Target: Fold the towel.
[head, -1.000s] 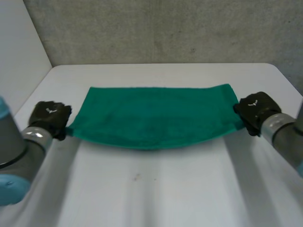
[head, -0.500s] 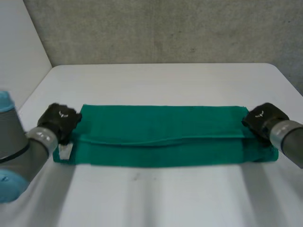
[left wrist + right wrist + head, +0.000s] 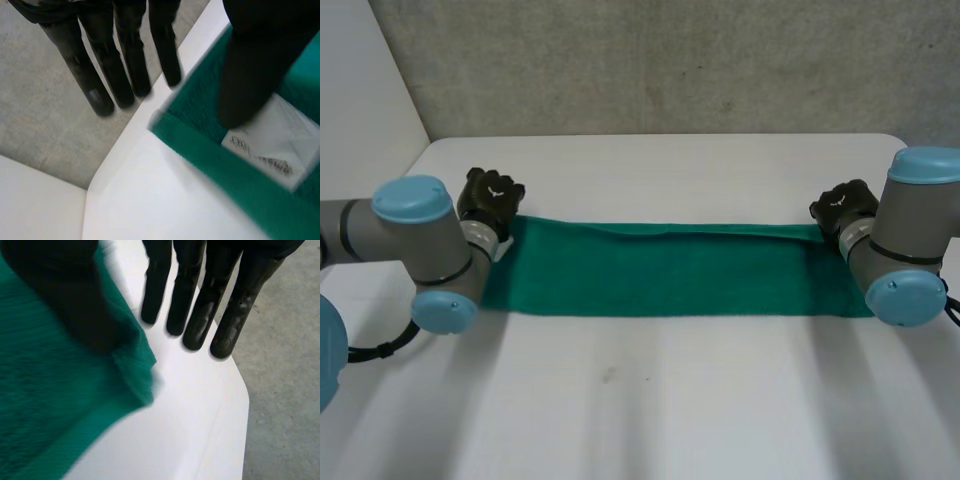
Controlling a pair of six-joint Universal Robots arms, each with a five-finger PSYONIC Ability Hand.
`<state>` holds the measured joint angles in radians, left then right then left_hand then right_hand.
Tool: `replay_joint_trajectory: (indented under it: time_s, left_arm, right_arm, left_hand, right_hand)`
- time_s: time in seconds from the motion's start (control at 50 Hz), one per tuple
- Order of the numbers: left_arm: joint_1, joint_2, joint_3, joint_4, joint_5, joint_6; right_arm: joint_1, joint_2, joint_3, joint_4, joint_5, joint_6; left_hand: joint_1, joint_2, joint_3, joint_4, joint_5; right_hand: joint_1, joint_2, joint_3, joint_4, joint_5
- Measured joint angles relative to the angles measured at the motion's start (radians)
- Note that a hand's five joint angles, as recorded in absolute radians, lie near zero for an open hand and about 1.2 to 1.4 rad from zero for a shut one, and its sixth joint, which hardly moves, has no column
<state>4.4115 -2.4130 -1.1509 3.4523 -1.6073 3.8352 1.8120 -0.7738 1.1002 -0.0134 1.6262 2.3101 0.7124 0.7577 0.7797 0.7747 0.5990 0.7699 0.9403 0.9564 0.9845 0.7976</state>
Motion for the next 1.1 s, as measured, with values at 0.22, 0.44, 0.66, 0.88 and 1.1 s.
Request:
replay_joint_trajectory:
  time_s: [0.22,0.44,0.66,0.88,1.1]
  left_arm:
    - [-0.039,0.047,-0.091,0.188,0.007,0.002]
    - [-0.043,0.272,-0.317,0.238,-0.004,-0.003]
    - [-0.051,0.406,-0.504,0.243,0.003,-0.012]
    - [-0.07,0.399,-0.535,0.244,0.003,-0.013]
    - [-0.072,0.391,-0.538,0.245,0.003,-0.012]
  right_arm:
    - [-0.006,-0.041,-0.032,-0.049,0.051,0.19]
    - [-0.02,-0.342,0.204,-0.054,-0.064,0.368]
    - [-0.065,-0.432,0.493,-0.007,-0.131,0.358]
    - [-0.135,-0.374,0.577,-0.094,-0.179,0.355]
    - [-0.2,-0.265,0.541,-0.156,-0.183,0.324]
  left_hand:
    - [-0.47,-0.508,-0.528,-0.531,-0.538]
    - [-0.47,-0.52,-0.537,-0.54,-0.545]
    - [-0.47,-0.52,-0.537,-0.54,-0.545]
    - [-0.47,-0.52,-0.537,-0.54,-0.545]
    - [-0.47,-0.52,-0.537,-0.54,-0.545]
  right_hand:
    - [-0.572,-0.719,-0.748,-0.758,-0.739]
    - [-0.572,-0.72,-0.748,-0.758,-0.739]
    - [-0.572,-0.72,-0.746,-0.758,-0.739]
    - [-0.393,-0.505,-0.513,-0.548,-0.548]
    - [-0.007,-0.044,-0.056,-0.087,-0.102]
